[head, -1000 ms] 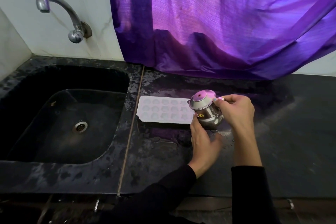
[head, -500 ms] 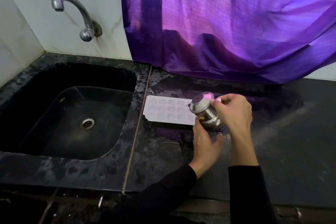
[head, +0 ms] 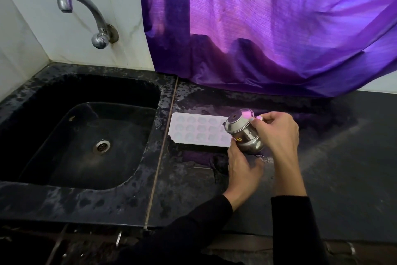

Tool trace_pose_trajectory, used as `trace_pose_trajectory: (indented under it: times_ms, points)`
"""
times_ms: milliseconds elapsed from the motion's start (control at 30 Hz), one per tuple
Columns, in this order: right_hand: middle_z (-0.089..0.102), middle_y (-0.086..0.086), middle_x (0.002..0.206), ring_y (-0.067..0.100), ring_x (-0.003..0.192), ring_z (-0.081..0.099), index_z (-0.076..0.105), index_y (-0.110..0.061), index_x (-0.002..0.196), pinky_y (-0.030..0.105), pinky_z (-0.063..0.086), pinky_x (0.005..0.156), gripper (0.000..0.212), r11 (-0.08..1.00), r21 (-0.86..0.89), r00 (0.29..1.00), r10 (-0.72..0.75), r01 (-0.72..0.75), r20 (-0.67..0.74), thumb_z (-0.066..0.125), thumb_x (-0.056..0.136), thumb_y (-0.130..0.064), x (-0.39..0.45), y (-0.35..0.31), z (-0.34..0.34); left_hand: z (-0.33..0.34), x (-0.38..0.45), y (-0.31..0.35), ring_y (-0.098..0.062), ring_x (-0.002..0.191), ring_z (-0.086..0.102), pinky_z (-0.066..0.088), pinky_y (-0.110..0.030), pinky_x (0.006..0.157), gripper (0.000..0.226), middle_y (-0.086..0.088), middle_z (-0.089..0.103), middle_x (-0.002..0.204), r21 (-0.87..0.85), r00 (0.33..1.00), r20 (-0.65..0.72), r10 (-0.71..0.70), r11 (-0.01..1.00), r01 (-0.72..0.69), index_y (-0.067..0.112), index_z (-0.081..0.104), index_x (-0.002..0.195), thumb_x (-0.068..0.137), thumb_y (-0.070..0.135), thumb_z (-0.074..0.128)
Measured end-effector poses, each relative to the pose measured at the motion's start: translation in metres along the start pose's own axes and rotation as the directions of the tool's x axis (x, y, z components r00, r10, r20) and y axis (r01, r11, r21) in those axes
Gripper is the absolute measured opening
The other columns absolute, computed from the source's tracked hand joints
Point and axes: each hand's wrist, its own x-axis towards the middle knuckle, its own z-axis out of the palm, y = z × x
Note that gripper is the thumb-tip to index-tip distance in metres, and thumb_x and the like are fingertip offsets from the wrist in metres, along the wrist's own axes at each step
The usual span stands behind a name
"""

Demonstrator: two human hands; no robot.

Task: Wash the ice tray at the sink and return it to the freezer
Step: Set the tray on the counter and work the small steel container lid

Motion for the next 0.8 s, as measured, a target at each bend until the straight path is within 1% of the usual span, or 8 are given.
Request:
trace_pose_trajectory:
  times_ms: [100, 167, 200, 267, 433, 533, 667, 800]
  points:
    - [0.071, -0.001, 0.082, 0.021, 0.087, 0.065, 0.070, -0.025, 0.078, 0.040, 0.053, 0.082, 0.010, 0.997, 0.062, 0.999, 0.041, -0.042, 0.013, 0.071, 0.077, -0.035, 0.003, 0.003, -0.001, -0.004, -0.002, 0.004, -0.018, 0.128, 0.047, 0.041, -0.038, 0.108, 0.091, -0.003, 0.039, 0.136, 0.011, 1.000, -0.003, 0.006, 1.000, -0.006, 0.019, 0.021, 0.149, 0.067, 0.037, 0.057]
    - [0.072, -0.001, 0.083, 0.020, 0.089, 0.066, 0.072, -0.024, 0.081, 0.041, 0.053, 0.084, 0.011, 0.994, 0.092, 0.998, 0.061, -0.063, 0.021, 0.072, 0.077, -0.035, 0.005, 0.004, -0.002, -0.006, -0.002, 0.006, -0.017, 0.130, 0.043, 0.038, -0.035, 0.110, 0.087, -0.002, 0.037, 0.137, 0.016, 1.000, 0.001, 0.007, 1.000, -0.007, 0.015, 0.021, 0.150, 0.073, 0.024, 0.062]
    - [0.072, -0.001, 0.083, 0.020, 0.090, 0.066, 0.071, -0.025, 0.079, 0.042, 0.053, 0.085, 0.010, 0.992, 0.103, 0.997, 0.068, -0.070, 0.023, 0.072, 0.076, -0.034, 0.005, 0.005, -0.002, -0.008, -0.002, 0.007, -0.016, 0.130, 0.042, 0.037, -0.033, 0.110, 0.085, -0.002, 0.036, 0.138, 0.018, 1.000, 0.000, 0.004, 1.000, -0.004, 0.015, 0.021, 0.150, 0.076, 0.018, 0.063]
    - [0.071, -0.003, 0.083, 0.020, 0.090, 0.066, 0.069, -0.026, 0.074, 0.043, 0.054, 0.086, 0.009, 0.989, 0.123, 0.997, 0.077, -0.079, 0.025, 0.072, 0.076, -0.034, 0.005, 0.005, -0.002, -0.011, -0.002, 0.008, -0.015, 0.130, 0.041, 0.036, -0.030, 0.110, 0.084, -0.002, 0.035, 0.140, 0.018, 1.000, -0.002, 0.002, 1.000, -0.002, 0.016, 0.021, 0.150, 0.078, 0.013, 0.065]
    - [0.071, -0.004, 0.079, 0.019, 0.087, 0.067, 0.067, -0.028, 0.069, 0.044, 0.055, 0.084, 0.010, 0.986, 0.151, 0.997, 0.061, -0.066, 0.039, 0.072, 0.074, -0.034, 0.003, -0.002, 0.002, -0.017, -0.002, 0.011, -0.014, 0.132, 0.041, 0.036, -0.032, 0.111, 0.088, -0.001, 0.033, 0.144, 0.016, 1.000, -0.016, 0.003, 1.000, -0.003, 0.018, 0.018, 0.151, 0.076, 0.017, 0.065]
    - [0.071, -0.004, 0.076, 0.020, 0.085, 0.067, 0.069, -0.027, 0.072, 0.044, 0.055, 0.083, 0.008, 0.989, 0.141, 0.998, 0.028, -0.034, 0.050, 0.073, 0.074, -0.034, 0.001, -0.006, 0.006, -0.018, -0.001, 0.011, -0.017, 0.133, 0.041, 0.036, -0.036, 0.112, 0.092, -0.003, 0.033, 0.145, 0.029, 0.999, -0.041, -0.001, 1.000, 0.002, 0.016, 0.017, 0.151, 0.072, 0.025, 0.062]
    - [0.070, -0.004, 0.075, 0.019, 0.084, 0.066, 0.066, -0.028, 0.067, 0.043, 0.054, 0.083, 0.010, 0.994, 0.112, 0.998, -0.001, -0.007, 0.066, 0.072, 0.074, -0.032, -0.001, -0.011, 0.010, -0.020, 0.000, 0.009, -0.020, 0.132, 0.042, 0.037, -0.041, 0.110, 0.095, -0.005, 0.033, 0.144, 0.050, 0.998, -0.053, -0.020, 0.998, 0.023, 0.016, 0.018, 0.150, 0.067, 0.035, 0.058]
    - [0.071, -0.003, 0.077, 0.018, 0.085, 0.066, 0.070, -0.026, 0.076, 0.042, 0.054, 0.081, 0.007, 0.998, 0.067, 0.996, -0.020, 0.014, 0.091, 0.071, 0.075, -0.033, 0.001, -0.014, 0.013, -0.022, 0.001, 0.009, -0.019, 0.129, 0.045, 0.039, -0.040, 0.109, 0.093, -0.005, 0.036, 0.141, 0.020, 0.998, -0.052, -0.031, 0.999, 0.032, 0.015, 0.020, 0.149, 0.066, 0.033, 0.059]
